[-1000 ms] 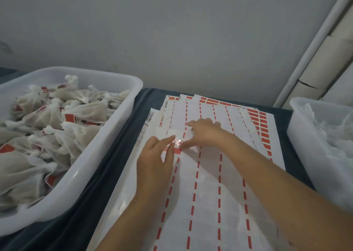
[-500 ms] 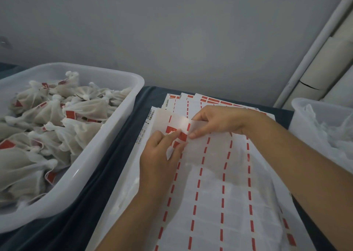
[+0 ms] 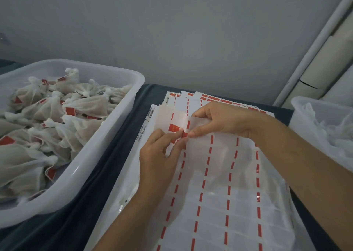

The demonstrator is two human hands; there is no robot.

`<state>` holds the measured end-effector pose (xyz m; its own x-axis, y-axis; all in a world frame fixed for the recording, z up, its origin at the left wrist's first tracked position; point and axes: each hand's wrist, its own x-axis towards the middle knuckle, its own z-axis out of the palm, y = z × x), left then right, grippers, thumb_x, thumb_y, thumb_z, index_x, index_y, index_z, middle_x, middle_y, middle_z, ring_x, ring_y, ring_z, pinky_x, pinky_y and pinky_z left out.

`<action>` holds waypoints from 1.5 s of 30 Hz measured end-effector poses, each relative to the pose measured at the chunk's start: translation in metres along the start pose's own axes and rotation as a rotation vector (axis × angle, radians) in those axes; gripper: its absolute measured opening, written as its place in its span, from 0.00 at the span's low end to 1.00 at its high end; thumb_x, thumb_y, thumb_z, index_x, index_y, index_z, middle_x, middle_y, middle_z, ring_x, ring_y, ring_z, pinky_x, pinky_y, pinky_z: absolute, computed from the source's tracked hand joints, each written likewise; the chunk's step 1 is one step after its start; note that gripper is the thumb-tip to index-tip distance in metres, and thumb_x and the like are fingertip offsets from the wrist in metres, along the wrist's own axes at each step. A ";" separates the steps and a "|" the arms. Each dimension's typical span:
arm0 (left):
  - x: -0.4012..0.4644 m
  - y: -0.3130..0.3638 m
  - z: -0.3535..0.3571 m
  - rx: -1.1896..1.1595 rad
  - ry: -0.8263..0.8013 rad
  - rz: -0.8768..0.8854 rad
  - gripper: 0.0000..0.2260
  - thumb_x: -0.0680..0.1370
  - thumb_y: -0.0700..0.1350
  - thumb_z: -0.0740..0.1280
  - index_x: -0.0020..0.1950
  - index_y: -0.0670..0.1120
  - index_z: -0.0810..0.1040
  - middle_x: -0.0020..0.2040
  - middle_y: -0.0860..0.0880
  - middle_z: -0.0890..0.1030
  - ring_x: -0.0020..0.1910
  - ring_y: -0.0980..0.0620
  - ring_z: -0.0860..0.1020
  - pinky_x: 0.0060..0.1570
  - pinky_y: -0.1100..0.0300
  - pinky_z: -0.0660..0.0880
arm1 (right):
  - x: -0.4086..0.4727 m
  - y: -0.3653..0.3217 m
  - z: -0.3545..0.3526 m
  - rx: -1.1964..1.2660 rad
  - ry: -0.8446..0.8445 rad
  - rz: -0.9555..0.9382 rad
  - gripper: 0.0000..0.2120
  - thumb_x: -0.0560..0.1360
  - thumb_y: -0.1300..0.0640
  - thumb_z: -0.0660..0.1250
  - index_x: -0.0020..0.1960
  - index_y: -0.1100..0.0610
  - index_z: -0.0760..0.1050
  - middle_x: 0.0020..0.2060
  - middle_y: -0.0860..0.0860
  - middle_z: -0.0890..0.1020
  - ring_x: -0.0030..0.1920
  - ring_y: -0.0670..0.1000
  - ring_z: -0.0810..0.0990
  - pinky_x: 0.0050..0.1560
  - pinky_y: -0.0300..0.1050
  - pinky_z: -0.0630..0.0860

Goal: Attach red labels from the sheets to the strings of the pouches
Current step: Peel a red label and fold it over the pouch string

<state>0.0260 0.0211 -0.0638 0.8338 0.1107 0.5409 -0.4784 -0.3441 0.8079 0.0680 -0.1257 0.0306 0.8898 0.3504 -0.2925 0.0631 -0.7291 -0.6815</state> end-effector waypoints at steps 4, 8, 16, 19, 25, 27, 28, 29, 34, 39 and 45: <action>-0.001 0.000 0.002 -0.019 0.009 -0.006 0.14 0.68 0.49 0.67 0.48 0.42 0.83 0.35 0.62 0.70 0.40 0.70 0.71 0.34 0.81 0.66 | 0.000 0.002 0.001 0.016 0.002 0.008 0.02 0.70 0.52 0.71 0.42 0.49 0.82 0.39 0.45 0.84 0.39 0.48 0.82 0.37 0.35 0.75; -0.002 0.000 0.002 -0.059 -0.012 -0.040 0.12 0.67 0.49 0.66 0.46 0.46 0.82 0.33 0.62 0.71 0.38 0.70 0.71 0.33 0.81 0.66 | -0.003 0.001 0.001 0.024 -0.004 0.021 0.04 0.70 0.51 0.71 0.44 0.50 0.82 0.42 0.46 0.85 0.42 0.50 0.83 0.40 0.35 0.77; -0.001 0.000 0.001 -0.187 -0.044 -0.248 0.06 0.69 0.47 0.71 0.40 0.59 0.78 0.32 0.55 0.75 0.34 0.64 0.72 0.29 0.77 0.67 | -0.009 -0.005 0.009 -0.010 0.055 -0.011 0.07 0.72 0.52 0.69 0.47 0.54 0.81 0.47 0.51 0.84 0.47 0.55 0.81 0.48 0.43 0.77; -0.001 0.001 0.001 -0.167 -0.039 -0.220 0.08 0.71 0.44 0.71 0.39 0.58 0.78 0.31 0.56 0.75 0.34 0.65 0.72 0.30 0.77 0.67 | -0.011 -0.007 0.011 -0.029 0.065 -0.010 0.07 0.72 0.52 0.69 0.47 0.54 0.81 0.47 0.53 0.83 0.48 0.57 0.80 0.47 0.45 0.77; -0.003 0.002 0.003 -0.134 -0.022 -0.194 0.06 0.72 0.40 0.71 0.41 0.51 0.79 0.32 0.58 0.74 0.35 0.68 0.72 0.30 0.78 0.67 | -0.009 -0.009 0.013 -0.044 0.091 0.002 0.07 0.71 0.51 0.70 0.46 0.52 0.82 0.46 0.53 0.84 0.48 0.57 0.80 0.50 0.50 0.78; -0.003 0.001 0.003 -0.160 -0.013 -0.233 0.06 0.72 0.42 0.71 0.40 0.52 0.79 0.32 0.57 0.75 0.34 0.67 0.72 0.29 0.78 0.67 | -0.008 -0.008 0.014 -0.041 0.103 0.015 0.07 0.70 0.50 0.71 0.45 0.52 0.82 0.47 0.54 0.83 0.48 0.57 0.80 0.49 0.49 0.77; -0.002 0.000 0.002 -0.173 -0.008 -0.250 0.05 0.72 0.43 0.71 0.41 0.53 0.79 0.33 0.56 0.76 0.34 0.66 0.72 0.29 0.77 0.67 | -0.007 -0.008 0.013 -0.035 0.109 0.022 0.07 0.70 0.50 0.71 0.45 0.52 0.81 0.46 0.54 0.83 0.47 0.57 0.80 0.47 0.47 0.76; -0.002 0.000 0.002 -0.183 -0.006 -0.260 0.04 0.72 0.44 0.71 0.41 0.54 0.79 0.33 0.56 0.76 0.34 0.65 0.72 0.29 0.77 0.68 | -0.007 -0.008 0.013 -0.030 0.113 0.027 0.07 0.70 0.50 0.71 0.44 0.52 0.81 0.45 0.53 0.83 0.46 0.56 0.80 0.44 0.44 0.75; -0.001 0.003 0.001 -0.218 -0.035 -0.279 0.04 0.66 0.54 0.68 0.40 0.60 0.77 0.36 0.57 0.78 0.38 0.64 0.75 0.34 0.74 0.71 | -0.008 -0.008 0.009 -0.041 0.103 0.036 0.05 0.71 0.50 0.70 0.44 0.51 0.81 0.42 0.49 0.83 0.40 0.49 0.80 0.37 0.35 0.74; 0.000 0.001 0.001 -0.264 -0.060 -0.359 0.02 0.67 0.53 0.69 0.38 0.61 0.78 0.37 0.57 0.80 0.40 0.54 0.77 0.38 0.65 0.77 | -0.009 -0.006 0.010 -0.038 0.095 0.045 0.07 0.71 0.50 0.70 0.46 0.52 0.81 0.44 0.50 0.84 0.42 0.52 0.80 0.41 0.39 0.74; -0.001 0.001 0.004 -0.278 -0.009 -0.376 0.08 0.70 0.46 0.72 0.36 0.60 0.78 0.35 0.59 0.79 0.38 0.64 0.75 0.32 0.74 0.73 | -0.008 -0.007 0.011 -0.053 0.098 0.043 0.04 0.72 0.51 0.70 0.41 0.50 0.80 0.38 0.47 0.82 0.36 0.45 0.77 0.35 0.34 0.71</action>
<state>0.0253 0.0166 -0.0643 0.9652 0.1709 0.1977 -0.1975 -0.0187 0.9801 0.0550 -0.1168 0.0307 0.9320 0.2607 -0.2519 0.0454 -0.7734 -0.6323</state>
